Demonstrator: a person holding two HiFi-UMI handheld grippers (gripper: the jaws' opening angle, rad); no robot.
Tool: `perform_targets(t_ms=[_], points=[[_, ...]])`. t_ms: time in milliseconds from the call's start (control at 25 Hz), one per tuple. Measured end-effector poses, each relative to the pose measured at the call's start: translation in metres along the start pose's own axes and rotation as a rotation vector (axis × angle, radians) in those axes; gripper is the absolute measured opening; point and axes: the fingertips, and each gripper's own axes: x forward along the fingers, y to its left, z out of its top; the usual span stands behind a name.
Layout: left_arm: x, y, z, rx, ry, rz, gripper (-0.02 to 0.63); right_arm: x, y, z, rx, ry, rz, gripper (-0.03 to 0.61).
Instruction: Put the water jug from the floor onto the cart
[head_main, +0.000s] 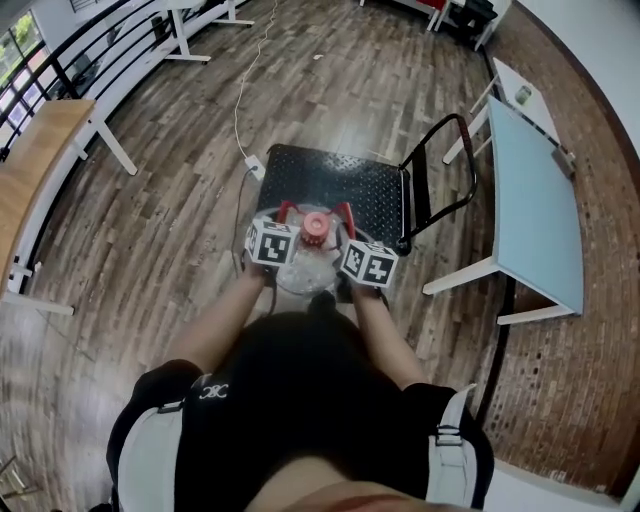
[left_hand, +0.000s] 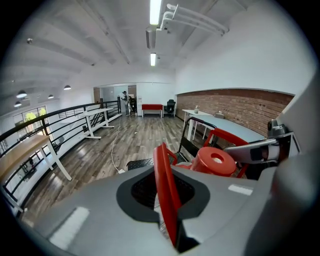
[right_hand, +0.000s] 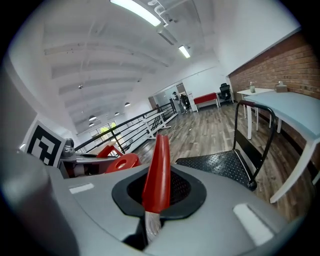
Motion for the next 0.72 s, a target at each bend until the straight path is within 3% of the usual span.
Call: perform_targets(t_ms=[400, 720], points=[[0.058, 0.017, 0.034, -0.029, 0.008, 0.049, 0.014, 0.056, -0.024, 0.032, -0.013, 0.037, 0.048, 0.033], [0.113, 0.015, 0.044, -0.061, 0.084, 0.051, 0.015, 0.096, -0.060, 0.049, -0.059, 0.093, 0.032, 0.036]])
